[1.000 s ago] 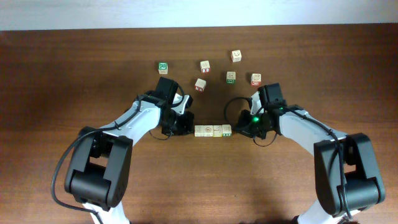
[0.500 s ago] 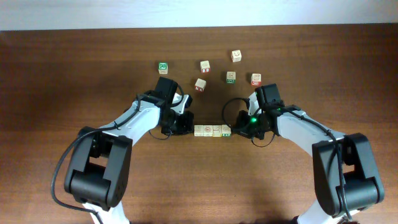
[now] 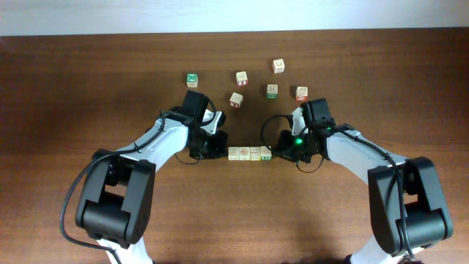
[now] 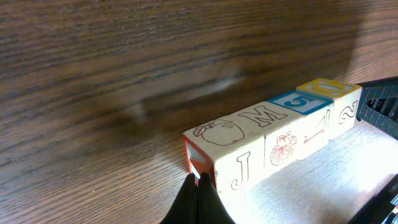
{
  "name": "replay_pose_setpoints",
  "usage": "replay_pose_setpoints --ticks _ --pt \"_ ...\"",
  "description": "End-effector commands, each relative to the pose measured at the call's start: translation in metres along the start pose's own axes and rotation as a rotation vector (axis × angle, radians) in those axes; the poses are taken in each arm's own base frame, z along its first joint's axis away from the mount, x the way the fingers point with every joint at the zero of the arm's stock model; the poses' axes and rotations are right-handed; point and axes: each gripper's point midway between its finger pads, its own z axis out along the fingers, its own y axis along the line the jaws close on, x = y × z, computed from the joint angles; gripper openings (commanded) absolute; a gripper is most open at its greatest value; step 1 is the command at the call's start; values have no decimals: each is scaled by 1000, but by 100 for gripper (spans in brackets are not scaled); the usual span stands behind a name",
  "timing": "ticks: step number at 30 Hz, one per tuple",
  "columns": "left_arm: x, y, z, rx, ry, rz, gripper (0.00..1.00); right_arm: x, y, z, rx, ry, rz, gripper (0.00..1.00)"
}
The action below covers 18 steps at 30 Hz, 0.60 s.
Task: Rotate 4 blocks
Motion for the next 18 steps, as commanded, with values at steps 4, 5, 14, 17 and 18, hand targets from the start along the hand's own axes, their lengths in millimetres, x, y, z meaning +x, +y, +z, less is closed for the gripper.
replay_pose_setpoints --ticks 4,5,14,17,18 --pt "-7 -11 -10 31 -30 41 0 10 27 1 -51 7 -115 4" --pt "-7 -11 -10 31 -30 41 0 10 28 1 -43 1 -125 5" --pt "-7 -11 -10 31 -30 41 0 11 32 1 -44 0 -137 5" --pt "-7 -11 -10 31 -30 41 0 11 33 1 -45 -2 -138 5" --pt "-7 -11 -10 31 -30 41 0 11 33 0 -45 -3 -139 5"
